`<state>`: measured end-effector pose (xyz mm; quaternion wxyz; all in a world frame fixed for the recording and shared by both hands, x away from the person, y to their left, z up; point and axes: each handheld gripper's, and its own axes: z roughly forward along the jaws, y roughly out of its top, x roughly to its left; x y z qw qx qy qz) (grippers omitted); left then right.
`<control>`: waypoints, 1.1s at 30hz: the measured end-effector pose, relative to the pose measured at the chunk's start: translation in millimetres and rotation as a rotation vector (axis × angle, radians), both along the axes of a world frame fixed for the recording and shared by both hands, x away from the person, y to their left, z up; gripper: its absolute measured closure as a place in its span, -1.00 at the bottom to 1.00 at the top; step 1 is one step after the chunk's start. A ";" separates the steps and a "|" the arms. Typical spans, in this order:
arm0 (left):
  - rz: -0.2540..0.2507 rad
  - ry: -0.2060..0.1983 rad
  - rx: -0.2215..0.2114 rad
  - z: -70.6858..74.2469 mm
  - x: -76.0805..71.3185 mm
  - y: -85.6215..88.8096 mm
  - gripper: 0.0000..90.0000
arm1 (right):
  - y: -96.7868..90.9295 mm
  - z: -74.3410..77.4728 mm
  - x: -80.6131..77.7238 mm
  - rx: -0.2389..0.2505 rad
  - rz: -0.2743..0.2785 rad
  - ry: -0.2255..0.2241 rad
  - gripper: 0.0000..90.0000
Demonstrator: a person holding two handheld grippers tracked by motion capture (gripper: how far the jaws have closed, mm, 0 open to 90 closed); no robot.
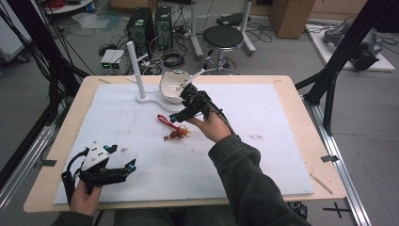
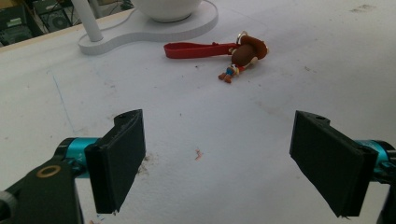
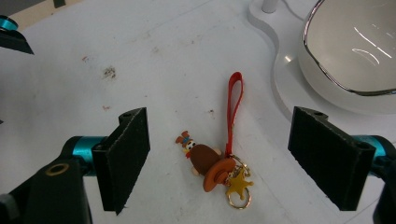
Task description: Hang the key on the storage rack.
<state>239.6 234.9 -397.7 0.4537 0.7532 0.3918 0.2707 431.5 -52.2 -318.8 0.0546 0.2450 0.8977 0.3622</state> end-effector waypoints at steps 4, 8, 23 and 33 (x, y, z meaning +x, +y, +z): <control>0.000 0.001 -0.007 0.0 -0.3 -0.4 -0.58 | 4.4 -5.2 3.2 -0.002 -0.005 0.002 -0.48; -0.003 0.003 0.002 0.3 -0.8 -0.3 -0.58 | 6.5 -11.4 7.4 -0.005 -0.015 0.007 -0.45; -0.009 -0.001 0.002 0.5 -0.4 -0.8 -0.58 | 14.3 -29.7 16.5 -0.029 -0.042 0.029 -0.41; -0.011 -0.002 0.002 0.8 -0.4 -0.7 -0.58 | 21.0 -41.7 21.6 -0.041 -0.047 0.042 -0.29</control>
